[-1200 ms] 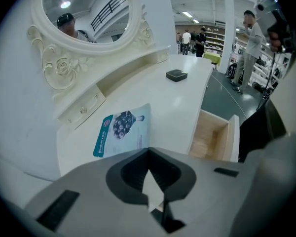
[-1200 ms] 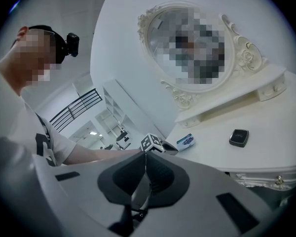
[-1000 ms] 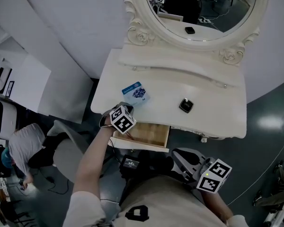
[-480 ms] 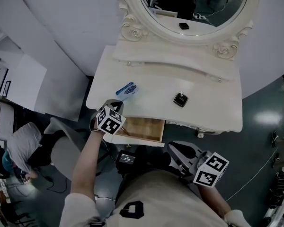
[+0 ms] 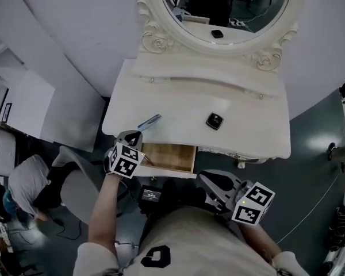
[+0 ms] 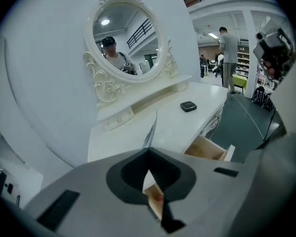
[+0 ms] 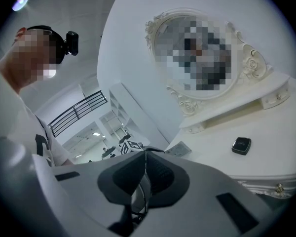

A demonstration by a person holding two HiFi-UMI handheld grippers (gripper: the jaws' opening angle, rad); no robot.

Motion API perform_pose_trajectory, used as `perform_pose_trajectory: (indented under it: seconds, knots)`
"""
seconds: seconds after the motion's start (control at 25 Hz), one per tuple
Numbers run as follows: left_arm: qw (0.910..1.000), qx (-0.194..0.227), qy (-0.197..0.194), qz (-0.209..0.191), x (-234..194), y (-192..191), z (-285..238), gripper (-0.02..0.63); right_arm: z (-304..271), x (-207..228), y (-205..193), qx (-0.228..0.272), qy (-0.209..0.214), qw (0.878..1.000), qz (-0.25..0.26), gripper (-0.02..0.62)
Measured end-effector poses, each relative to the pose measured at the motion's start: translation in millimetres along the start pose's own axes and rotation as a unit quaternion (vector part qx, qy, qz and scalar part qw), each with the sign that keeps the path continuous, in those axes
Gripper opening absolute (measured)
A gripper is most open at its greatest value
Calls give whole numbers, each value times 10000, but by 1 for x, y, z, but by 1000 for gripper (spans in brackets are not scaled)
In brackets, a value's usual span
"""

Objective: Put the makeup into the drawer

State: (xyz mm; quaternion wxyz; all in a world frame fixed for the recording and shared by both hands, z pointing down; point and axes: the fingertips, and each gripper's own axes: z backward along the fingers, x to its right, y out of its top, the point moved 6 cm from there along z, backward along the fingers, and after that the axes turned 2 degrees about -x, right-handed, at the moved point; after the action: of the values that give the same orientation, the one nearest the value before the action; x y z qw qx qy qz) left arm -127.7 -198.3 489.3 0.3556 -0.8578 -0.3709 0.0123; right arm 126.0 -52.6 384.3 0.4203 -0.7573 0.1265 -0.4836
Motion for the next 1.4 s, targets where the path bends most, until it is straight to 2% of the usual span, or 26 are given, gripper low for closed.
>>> perform_pose_trajectory:
  seconds: [0.28, 0.8, 0.96, 1.08, 1.24, 1.4]
  knots:
    - [9996, 239, 123, 124, 7, 9, 21, 52, 10, -1, 3, 116, -41, 9999, 49, 26]
    - [9974, 427, 556, 173, 33, 34, 64, 52, 42, 6, 9, 242, 278, 9993, 94, 26]
    - [9947, 423, 843, 412, 42, 26, 86, 52, 47, 3, 5, 79, 573, 9983, 123, 26]
    - [9939, 437, 894, 482, 52, 25, 91, 52, 53, 3, 0, 36, 642, 9979, 122, 26]
    - [9930, 110, 999, 618, 62, 0, 105, 52, 47, -1, -14, -164, 974, 9951, -19, 26]
    - [9919, -13, 1031, 736, 64, -18, 115, 52, 40, -8, -24, -338, 1139, 9929, -100, 26]
